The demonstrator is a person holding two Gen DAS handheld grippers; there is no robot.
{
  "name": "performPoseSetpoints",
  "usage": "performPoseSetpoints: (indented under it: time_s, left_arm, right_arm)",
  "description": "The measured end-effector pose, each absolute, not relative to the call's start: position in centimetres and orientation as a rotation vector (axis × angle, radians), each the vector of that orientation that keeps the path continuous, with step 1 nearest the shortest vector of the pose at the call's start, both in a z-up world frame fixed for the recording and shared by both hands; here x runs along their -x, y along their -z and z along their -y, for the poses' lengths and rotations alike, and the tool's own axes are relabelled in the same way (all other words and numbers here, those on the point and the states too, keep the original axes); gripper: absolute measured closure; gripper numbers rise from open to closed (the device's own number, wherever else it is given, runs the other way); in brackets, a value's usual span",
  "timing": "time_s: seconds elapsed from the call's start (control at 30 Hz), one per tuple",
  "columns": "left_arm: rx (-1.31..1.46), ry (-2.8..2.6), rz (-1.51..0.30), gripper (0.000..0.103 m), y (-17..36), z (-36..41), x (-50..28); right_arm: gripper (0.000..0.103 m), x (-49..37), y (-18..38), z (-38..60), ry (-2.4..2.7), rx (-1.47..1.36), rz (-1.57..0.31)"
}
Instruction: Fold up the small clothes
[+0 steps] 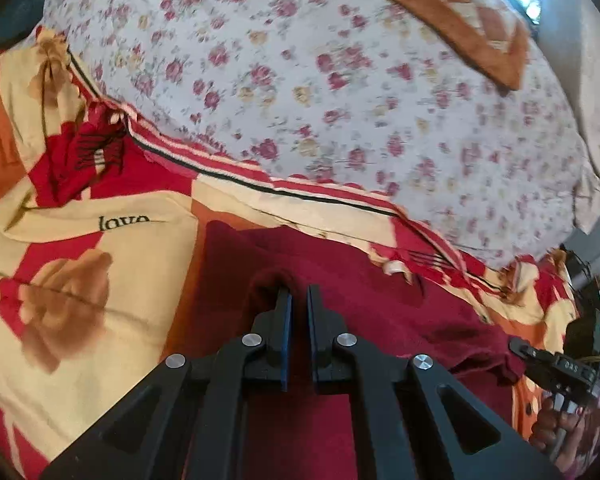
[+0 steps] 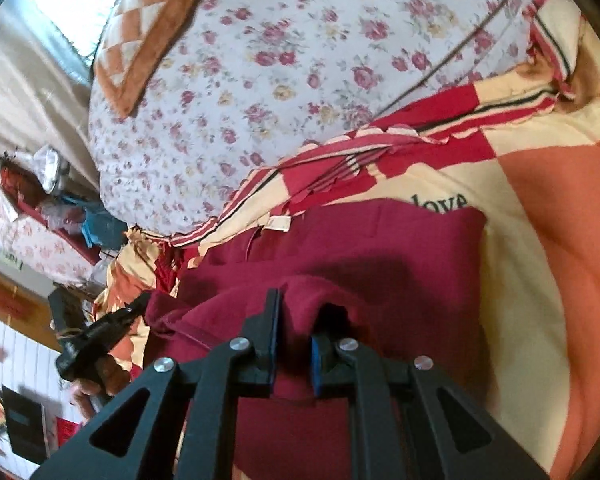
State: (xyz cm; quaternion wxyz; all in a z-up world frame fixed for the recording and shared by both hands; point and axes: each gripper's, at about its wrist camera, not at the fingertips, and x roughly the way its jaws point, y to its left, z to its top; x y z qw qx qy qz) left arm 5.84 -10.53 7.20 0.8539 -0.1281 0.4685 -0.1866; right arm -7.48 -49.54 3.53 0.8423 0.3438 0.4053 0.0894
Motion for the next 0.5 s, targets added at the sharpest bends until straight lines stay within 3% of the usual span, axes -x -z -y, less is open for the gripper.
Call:
performPoseSetpoints:
  time_s: [0.13,0.27,0.3,0.37,0.5]
  left_arm:
    - [0.271,0.413,-1.005,0.103,-5.9,11.1,-7.5]
    - [0.296,0.444,-0.999,0.103,-6.4,11.0,-8.1]
    - [0.298,0.442,-0.991,0.087,-6.8,10.8,-8.1]
    - [0.309,0.438,-0.954,0.072,-7.7,10.4,-8.0]
    - [0.305,0.445,-0.917,0.070,-8.7,9.8,-7.4]
  right_arm:
    - [0.081,5.9,-2.4,50.4,-0.195,-0.758,-0.914]
    - [0.067,7.1,-3.1,52.0,-0.229,-0.833,-0.848]
    - [0.063,7.6,-3.5,52.3,-0.203,-0.824,-0.831]
    - [0.052,8.9,-4.6,53.0,-0.144,-0.784,-0.789]
    - [0.053,11.1,-6.2,51.6,-0.197,-0.688,-0.747]
